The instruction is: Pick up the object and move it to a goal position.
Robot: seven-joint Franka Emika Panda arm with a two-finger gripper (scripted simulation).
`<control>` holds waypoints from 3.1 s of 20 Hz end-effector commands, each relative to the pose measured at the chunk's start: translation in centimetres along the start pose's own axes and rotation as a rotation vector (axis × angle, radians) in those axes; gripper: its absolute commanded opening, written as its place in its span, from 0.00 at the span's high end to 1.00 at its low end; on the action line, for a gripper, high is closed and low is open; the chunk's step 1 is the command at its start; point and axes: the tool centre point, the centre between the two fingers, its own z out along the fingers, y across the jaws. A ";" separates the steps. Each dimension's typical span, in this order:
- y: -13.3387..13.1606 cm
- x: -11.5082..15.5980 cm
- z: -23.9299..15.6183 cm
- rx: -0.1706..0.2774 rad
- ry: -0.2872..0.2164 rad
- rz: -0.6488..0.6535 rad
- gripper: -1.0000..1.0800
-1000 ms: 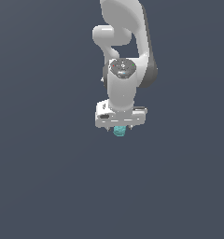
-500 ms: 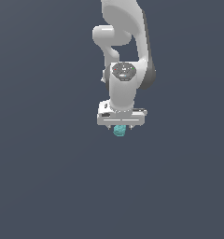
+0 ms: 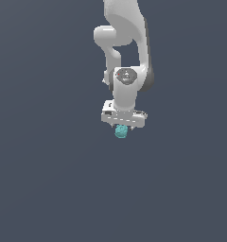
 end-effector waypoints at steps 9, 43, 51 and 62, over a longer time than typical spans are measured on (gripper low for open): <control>0.3 -2.1 1.6 -0.003 0.007 0.099 0.04; 0.2 -2.2 6.5 -0.003 0.008 0.101 1.00; -0.5 -1.4 4.2 -0.003 0.008 0.101 1.00; -2.9 1.5 -3.8 -0.003 0.008 0.101 1.00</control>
